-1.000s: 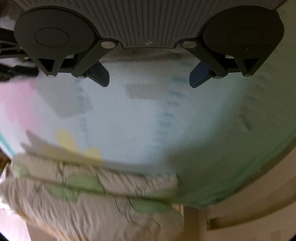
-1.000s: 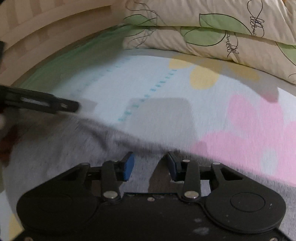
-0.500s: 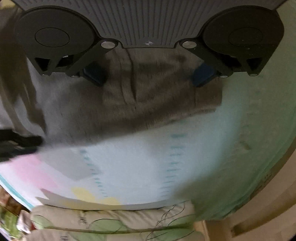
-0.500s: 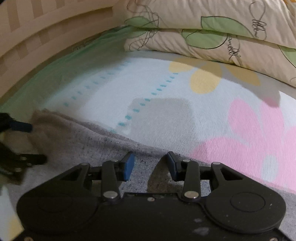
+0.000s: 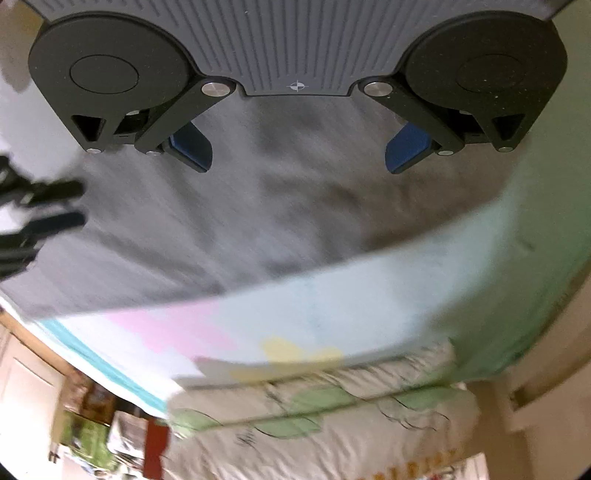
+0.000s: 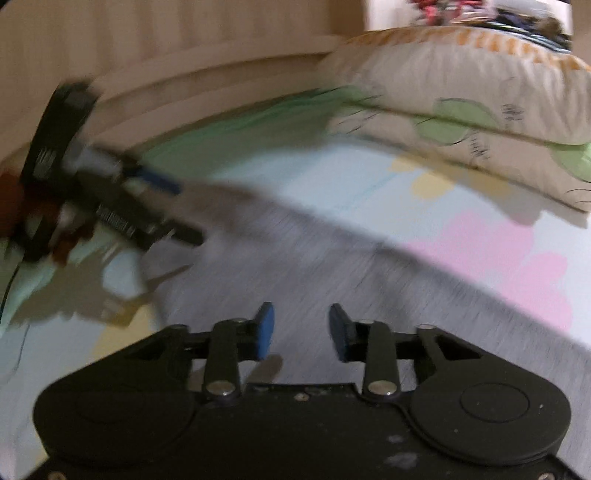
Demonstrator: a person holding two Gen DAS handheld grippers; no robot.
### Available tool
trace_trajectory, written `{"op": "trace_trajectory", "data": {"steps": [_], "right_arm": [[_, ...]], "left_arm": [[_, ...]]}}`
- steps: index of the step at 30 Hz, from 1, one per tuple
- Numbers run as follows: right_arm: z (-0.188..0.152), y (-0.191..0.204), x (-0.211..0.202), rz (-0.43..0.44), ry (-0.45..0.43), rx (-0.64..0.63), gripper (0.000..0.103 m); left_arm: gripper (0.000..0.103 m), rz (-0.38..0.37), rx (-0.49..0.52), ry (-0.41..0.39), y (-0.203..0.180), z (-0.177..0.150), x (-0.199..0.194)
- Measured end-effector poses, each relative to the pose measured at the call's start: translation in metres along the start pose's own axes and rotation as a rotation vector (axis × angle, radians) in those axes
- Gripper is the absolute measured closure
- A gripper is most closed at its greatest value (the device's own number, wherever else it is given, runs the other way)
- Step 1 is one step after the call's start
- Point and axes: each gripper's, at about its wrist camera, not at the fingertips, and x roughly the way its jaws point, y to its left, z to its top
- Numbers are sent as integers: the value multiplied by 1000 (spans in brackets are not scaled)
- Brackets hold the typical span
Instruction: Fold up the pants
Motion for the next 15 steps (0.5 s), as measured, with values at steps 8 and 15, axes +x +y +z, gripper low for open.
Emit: {"op": "trace_trajectory", "data": {"steps": [8,15], "right_arm": [[-45,60,6,111,94,-63,79],[-41,90,25,51,73,-77,78]], "left_arm": [[1,-36,-113,14,-7,-23,-8],[1,-18,-208,11,-3,-20,-4]]}}
